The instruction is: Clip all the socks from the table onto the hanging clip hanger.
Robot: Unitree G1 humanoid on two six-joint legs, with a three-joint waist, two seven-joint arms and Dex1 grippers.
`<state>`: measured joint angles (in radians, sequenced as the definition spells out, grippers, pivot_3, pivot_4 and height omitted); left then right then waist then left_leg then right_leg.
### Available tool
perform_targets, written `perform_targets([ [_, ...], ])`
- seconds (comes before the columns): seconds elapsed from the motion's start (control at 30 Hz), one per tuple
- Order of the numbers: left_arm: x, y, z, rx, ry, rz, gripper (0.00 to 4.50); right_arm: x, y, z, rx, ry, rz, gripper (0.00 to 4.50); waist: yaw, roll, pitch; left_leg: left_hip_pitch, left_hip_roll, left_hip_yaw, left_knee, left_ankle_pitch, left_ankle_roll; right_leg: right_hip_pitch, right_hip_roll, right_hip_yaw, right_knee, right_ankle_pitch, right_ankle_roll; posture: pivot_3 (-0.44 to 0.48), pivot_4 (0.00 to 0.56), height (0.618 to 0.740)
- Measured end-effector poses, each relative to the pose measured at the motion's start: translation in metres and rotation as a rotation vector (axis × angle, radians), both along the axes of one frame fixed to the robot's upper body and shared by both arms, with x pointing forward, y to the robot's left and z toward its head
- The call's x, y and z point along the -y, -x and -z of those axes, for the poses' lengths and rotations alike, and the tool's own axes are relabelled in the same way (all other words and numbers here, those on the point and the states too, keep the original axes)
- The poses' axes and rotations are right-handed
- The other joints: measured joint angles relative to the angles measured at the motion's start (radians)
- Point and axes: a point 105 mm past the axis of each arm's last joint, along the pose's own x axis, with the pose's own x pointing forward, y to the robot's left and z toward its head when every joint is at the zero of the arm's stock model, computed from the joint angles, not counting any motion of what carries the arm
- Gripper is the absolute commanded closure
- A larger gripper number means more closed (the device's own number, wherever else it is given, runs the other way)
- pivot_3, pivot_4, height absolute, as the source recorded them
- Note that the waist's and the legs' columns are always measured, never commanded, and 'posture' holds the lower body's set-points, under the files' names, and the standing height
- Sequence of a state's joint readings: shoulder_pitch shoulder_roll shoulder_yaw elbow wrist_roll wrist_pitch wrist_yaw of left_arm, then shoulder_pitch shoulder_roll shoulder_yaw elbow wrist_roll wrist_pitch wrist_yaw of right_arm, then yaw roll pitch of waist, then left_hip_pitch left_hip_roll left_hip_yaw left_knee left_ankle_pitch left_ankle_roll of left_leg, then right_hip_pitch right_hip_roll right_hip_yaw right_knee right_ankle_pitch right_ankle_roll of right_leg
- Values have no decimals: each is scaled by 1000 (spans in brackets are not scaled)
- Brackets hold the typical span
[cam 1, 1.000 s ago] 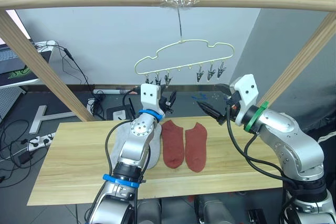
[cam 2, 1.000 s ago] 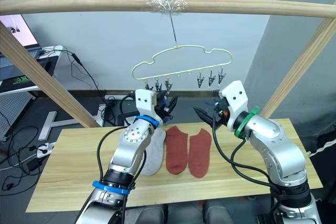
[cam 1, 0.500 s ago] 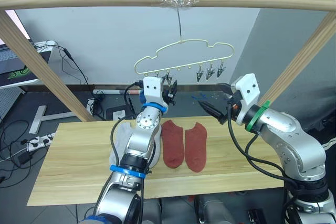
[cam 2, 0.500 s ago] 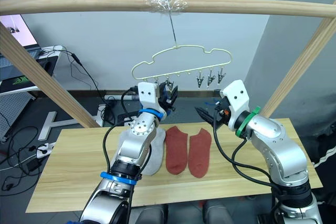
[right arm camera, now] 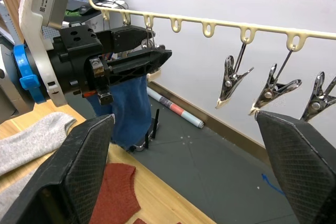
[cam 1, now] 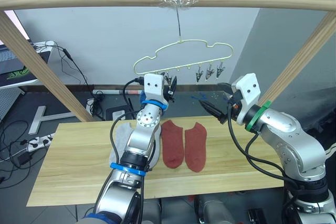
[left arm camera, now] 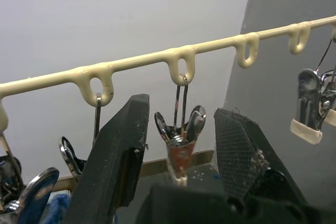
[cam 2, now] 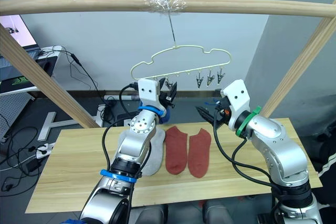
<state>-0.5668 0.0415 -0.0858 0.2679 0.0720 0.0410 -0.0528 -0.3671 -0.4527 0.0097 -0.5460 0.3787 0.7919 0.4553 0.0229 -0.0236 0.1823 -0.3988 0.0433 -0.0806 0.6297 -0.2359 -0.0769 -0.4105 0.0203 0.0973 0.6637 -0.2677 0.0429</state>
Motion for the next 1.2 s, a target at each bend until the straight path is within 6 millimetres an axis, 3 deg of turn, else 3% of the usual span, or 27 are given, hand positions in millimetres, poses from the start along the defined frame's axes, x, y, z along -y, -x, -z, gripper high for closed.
perform_targets([
  [0.67,3,0,3,-25,36,5,2276,1,0,0,-1,3,0,0,0,0,0,0,0,0,0,0,0,0,0,0,1,0,0,67,155,740],
  [0.77,2,0,3,-24,30,1,2801,1,0,0,0,4,0,0,0,0,0,1,0,0,0,0,0,0,0,0,1,0,0,67,155,740],
  [0.93,-1,-1,6,-26,8,-20,4134,2,0,-1,0,2,5,0,0,0,0,1,0,0,1,0,0,0,0,0,1,0,0,67,155,740],
  [1.03,-2,-2,5,-20,5,-33,4357,3,0,-1,0,1,8,0,0,0,0,1,0,0,1,0,0,0,0,0,1,0,0,67,155,740],
  [1.2,-2,-2,5,-19,9,-43,4359,2,0,-1,-4,-3,4,0,0,0,0,1,0,0,1,0,0,1,0,0,1,0,0,68,156,740],
])
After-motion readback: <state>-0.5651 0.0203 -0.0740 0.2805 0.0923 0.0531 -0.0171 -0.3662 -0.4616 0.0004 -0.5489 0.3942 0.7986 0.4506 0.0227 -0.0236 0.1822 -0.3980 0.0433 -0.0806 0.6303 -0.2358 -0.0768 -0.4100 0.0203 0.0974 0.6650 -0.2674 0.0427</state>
